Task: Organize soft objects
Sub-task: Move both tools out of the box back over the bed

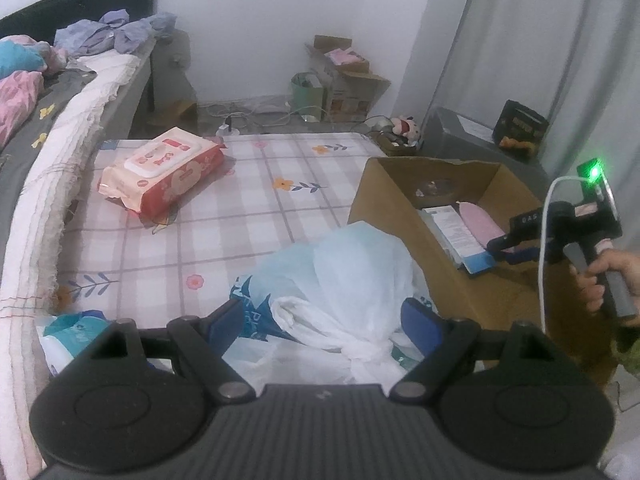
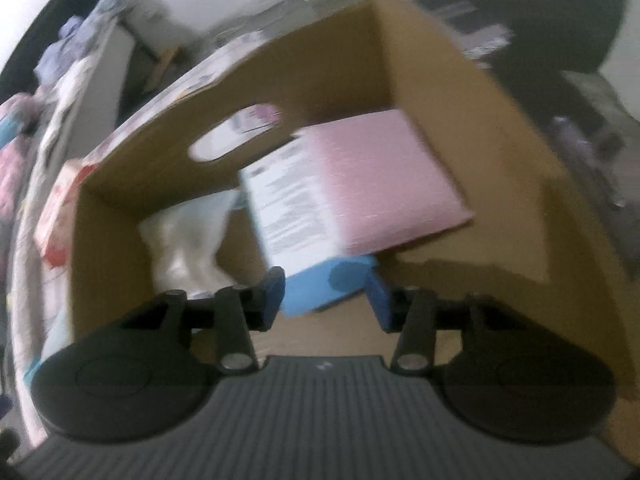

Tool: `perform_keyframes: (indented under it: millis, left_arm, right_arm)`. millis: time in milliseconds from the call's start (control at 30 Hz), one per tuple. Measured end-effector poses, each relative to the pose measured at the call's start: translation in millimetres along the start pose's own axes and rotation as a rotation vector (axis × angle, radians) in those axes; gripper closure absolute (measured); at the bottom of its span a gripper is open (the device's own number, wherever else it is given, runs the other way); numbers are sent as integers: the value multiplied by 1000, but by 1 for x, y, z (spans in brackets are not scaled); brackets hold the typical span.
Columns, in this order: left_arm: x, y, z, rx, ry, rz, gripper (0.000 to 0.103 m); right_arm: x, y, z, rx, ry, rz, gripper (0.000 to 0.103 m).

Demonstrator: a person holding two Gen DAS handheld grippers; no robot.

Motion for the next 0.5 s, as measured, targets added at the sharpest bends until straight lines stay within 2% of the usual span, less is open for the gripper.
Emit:
perform_keyframes:
  millis: [133, 267, 400, 500]
  left_arm:
    - [-3, -1, -1, 0, -8, 6, 17]
    - [-6, -2, -6, -7, -7, 9, 17]
    - [-9, -1, -9, -14, -3, 14, 17]
    - [-8, 0, -11, -22, -5, 14, 17]
  right_arm:
    - [8, 1, 14, 65, 1, -3, 53]
    - [20, 3, 10, 116, 68, 9, 51]
    - [25, -2, -3, 99, 100, -9, 45]
    - [22, -7, -16, 56, 139, -24, 45]
Point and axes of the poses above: each gripper's, at about its wrist camera, not at the fingertips, and x roughly the way its jaws point, z to its right, y to its top, the point moved 8 cm from there along x, roughly the way its jaws point, and after that the axes turned 6 degrees about -y, right-handed, at the moved point
